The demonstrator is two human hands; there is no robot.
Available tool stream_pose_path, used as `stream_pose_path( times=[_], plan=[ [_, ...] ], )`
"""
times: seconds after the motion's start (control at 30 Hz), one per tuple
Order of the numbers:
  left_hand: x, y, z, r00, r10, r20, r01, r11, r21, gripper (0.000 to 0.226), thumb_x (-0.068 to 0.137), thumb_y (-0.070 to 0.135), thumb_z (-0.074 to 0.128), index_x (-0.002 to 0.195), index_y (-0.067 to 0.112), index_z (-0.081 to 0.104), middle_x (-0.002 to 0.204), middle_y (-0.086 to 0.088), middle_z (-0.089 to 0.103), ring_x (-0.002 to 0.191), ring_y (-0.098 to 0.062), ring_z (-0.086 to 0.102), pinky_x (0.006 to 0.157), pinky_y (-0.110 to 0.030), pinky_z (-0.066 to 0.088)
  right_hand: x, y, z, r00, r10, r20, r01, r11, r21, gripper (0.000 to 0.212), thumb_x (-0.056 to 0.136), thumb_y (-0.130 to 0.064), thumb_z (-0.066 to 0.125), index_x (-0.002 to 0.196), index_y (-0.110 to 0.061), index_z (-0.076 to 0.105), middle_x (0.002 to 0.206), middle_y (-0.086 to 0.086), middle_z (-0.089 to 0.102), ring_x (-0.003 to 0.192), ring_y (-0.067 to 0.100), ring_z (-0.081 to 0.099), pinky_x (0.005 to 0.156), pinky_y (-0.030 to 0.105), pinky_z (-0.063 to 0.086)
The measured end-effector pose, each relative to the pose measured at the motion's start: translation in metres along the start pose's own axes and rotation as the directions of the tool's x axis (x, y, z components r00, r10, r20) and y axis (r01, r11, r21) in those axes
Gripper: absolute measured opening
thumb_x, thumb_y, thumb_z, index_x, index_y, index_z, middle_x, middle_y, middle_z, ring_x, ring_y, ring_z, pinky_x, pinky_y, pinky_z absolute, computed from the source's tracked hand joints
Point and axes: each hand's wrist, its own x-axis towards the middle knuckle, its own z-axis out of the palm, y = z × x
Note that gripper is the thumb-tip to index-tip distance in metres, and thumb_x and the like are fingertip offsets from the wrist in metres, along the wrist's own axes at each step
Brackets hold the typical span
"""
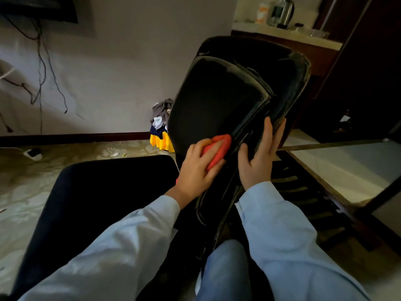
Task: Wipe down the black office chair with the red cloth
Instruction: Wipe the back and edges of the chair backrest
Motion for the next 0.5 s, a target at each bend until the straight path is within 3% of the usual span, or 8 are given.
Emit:
stream_pose_path(
  times=[0.13, 0.2, 0.27, 0.37, 0.5],
  plan=[
    [-0.038, -0.009, 0.000, 0.976, -0.208, 0.070, 0.215, 0.971, -0.109, 0.045, 0.090, 0.040, 0.044, 0.134, 0.030, 0.044, 0.120, -0.006, 0.045, 0.107, -0.016, 0.046, 0.095, -0.021, 0.032, -0.002, -0.003, 0.003, 1.000, 0.004, -0.011, -0.004, 1.000, -0.001, 0.071, 0.088, 0.002, 0.052, 0.140, -0.033, 0.018, 0.155, 0.015, -0.006, 0.136, -0.002, 0.004, 0.099, -0.003, 0.020],
    [-0.040, -0.007, -0.001, 0.933, -0.352, 0.080, 0.360, 0.899, -0.249, 0.042, 0.090, 0.037, 0.044, 0.132, 0.030, 0.047, 0.116, -0.005, 0.050, 0.105, 0.000, 0.047, 0.095, -0.014, 0.033, -0.002, -0.004, 0.003, 1.000, 0.012, -0.003, -0.012, 1.000, -0.004, 0.070, 0.089, 0.002, 0.050, 0.139, -0.035, 0.018, 0.155, 0.015, -0.007, 0.136, 0.001, 0.005, 0.099, -0.002, 0.022],
    [-0.026, -0.001, -0.004, 0.900, -0.436, 0.015, 0.414, 0.842, -0.347, 0.038, 0.092, 0.034, 0.044, 0.130, 0.028, 0.049, 0.118, -0.002, 0.054, 0.106, 0.008, 0.047, 0.096, -0.008, 0.034, -0.002, -0.004, 0.003, 1.000, 0.010, 0.010, -0.010, 1.000, -0.006, 0.070, 0.089, 0.003, 0.048, 0.140, -0.035, 0.018, 0.155, 0.016, -0.008, 0.139, 0.008, 0.007, 0.100, -0.001, 0.023],
    [0.024, 0.016, -0.016, 0.905, -0.408, -0.122, 0.334, 0.857, -0.393, 0.044, 0.091, 0.036, 0.042, 0.131, 0.019, 0.050, 0.120, -0.001, 0.053, 0.107, 0.013, 0.045, 0.095, -0.006, 0.033, 0.000, -0.003, 0.000, 0.999, -0.001, 0.033, 0.001, 1.000, 0.004, 0.069, 0.088, 0.003, 0.046, 0.140, -0.033, 0.018, 0.155, 0.016, -0.008, 0.140, 0.010, 0.008, 0.104, 0.003, 0.023],
    [0.104, 0.034, -0.035, 0.966, -0.215, -0.146, 0.155, 0.929, -0.337, 0.043, 0.092, 0.030, 0.048, 0.132, 0.017, 0.050, 0.120, -0.007, 0.053, 0.103, 0.015, 0.041, 0.090, -0.001, 0.028, 0.011, -0.006, -0.010, 1.000, -0.020, 0.017, 0.020, 0.999, 0.035, 0.068, 0.088, 0.002, 0.046, 0.142, -0.029, 0.020, 0.153, 0.014, 0.000, 0.133, -0.014, 0.004, 0.100, -0.002, 0.019]
  ],
)
